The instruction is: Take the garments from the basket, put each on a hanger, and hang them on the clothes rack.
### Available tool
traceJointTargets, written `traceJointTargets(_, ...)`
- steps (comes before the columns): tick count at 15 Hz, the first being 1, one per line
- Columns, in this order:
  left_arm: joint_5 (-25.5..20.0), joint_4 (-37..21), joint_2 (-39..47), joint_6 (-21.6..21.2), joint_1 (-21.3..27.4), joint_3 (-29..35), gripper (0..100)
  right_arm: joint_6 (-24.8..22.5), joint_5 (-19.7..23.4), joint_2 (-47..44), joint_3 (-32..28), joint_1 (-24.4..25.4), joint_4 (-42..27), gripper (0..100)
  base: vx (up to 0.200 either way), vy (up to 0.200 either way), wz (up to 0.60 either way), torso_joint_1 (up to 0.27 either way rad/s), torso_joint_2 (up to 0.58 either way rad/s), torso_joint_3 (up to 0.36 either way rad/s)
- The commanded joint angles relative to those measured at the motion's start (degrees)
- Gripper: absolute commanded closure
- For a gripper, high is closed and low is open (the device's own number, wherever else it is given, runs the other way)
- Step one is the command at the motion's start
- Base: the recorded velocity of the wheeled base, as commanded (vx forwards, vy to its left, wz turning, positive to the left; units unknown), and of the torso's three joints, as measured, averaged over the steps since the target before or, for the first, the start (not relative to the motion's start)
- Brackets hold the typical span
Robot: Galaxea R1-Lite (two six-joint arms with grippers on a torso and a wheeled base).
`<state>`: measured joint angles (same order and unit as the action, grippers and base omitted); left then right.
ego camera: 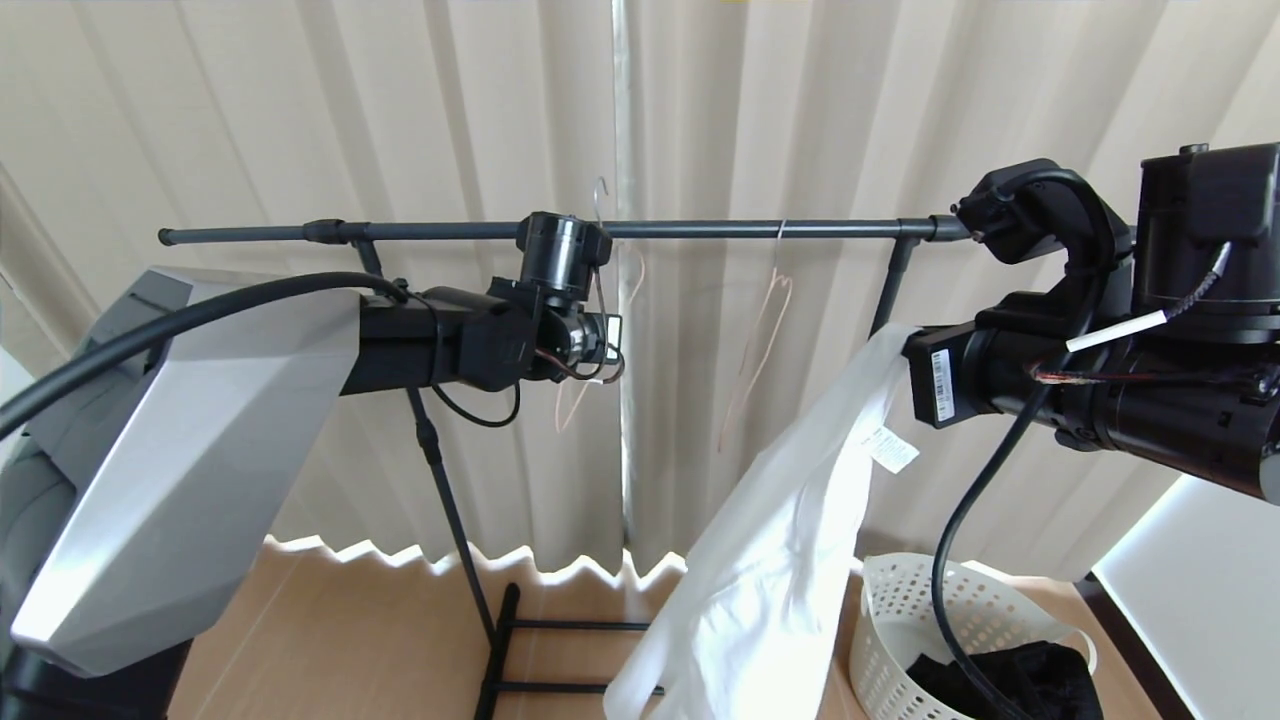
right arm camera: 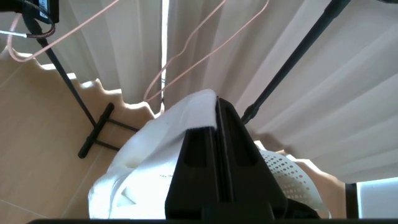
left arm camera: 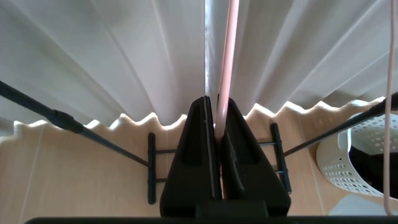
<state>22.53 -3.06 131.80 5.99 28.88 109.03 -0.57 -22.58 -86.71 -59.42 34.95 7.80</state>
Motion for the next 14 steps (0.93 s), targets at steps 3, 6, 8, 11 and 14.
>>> traceJointTargets(3, 0.1, 0.3, -3.7, 0.1, 0.9, -5.0, 100, 0.0, 0.0, 0.1, 0.0, 0.0, 0.0, 100, 0.000, 0.000, 0.00, 0.000, 0.00, 0.000)
traceJointTargets(6, 0.1, 0.5, -7.4, 1.8, 2.1, -9.8, 100, 0.0, 0.0, -0.1, 0.0, -0.1, 0.1, 100, 0.000, 0.000, 0.00, 0.000, 0.00, 0.000)
traceJointTargets(8, 0.7, 0.7, -11.1, 3.2, 2.8, -14.7, 100, 0.0, 0.0, -0.3, 0.0, -0.2, 0.1, 100, 0.000, 0.000, 0.00, 0.000, 0.00, 0.000)
traceJointTargets(11, 0.9, 4.3, -21.9, 4.6, 3.7, -29.8, 100, 0.0, -0.1, -0.3, 0.1, -0.2, 0.0, 100, 0.000, 0.000, 0.00, 0.000, 0.00, 0.000)
traceJointTargets(14, 0.6, 10.6, -32.3, 4.4, 6.5, -45.4, 100, 0.0, -0.3, 0.1, 0.3, -0.2, 0.0, 100, 0.000, 0.000, 0.00, 0.000, 0.00, 0.000)
